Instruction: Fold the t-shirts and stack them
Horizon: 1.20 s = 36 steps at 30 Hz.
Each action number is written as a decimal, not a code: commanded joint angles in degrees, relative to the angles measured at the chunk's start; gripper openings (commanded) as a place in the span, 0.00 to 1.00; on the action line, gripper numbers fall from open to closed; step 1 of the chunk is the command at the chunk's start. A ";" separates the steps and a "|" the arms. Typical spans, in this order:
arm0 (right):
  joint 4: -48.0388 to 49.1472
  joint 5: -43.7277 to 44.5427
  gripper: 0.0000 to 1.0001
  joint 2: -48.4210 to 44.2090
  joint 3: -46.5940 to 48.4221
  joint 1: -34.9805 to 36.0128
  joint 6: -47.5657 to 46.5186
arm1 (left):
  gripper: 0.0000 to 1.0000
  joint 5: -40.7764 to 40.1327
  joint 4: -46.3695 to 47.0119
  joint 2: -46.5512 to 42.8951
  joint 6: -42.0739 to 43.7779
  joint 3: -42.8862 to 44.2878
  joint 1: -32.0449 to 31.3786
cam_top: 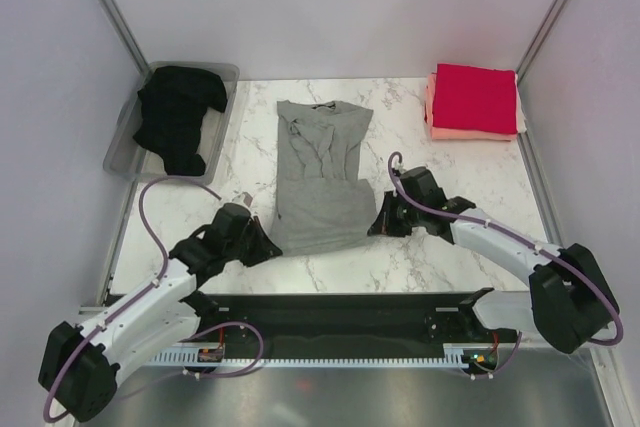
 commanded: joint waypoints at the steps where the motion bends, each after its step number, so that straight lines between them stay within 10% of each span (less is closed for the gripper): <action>1: 5.14 3.12 0.00 -1.76 -3.16 2.82 3.70 | 0.02 2.08 0.55 -3.56 -5.72 -4.14 -1.10; 16: -7.58 8.74 0.00 -8.09 4.72 7.57 8.02 | 0.02 -0.54 -7.00 -7.01 -6.17 8.54 -4.97; 23: -17.00 6.39 0.00 7.01 25.12 1.34 0.47 | 0.02 -8.02 -10.87 9.86 4.38 28.96 -1.64; 36: -24.20 -4.60 0.00 42.17 67.74 -9.56 -6.92 | 0.02 3.74 -6.57 41.93 11.50 57.95 15.85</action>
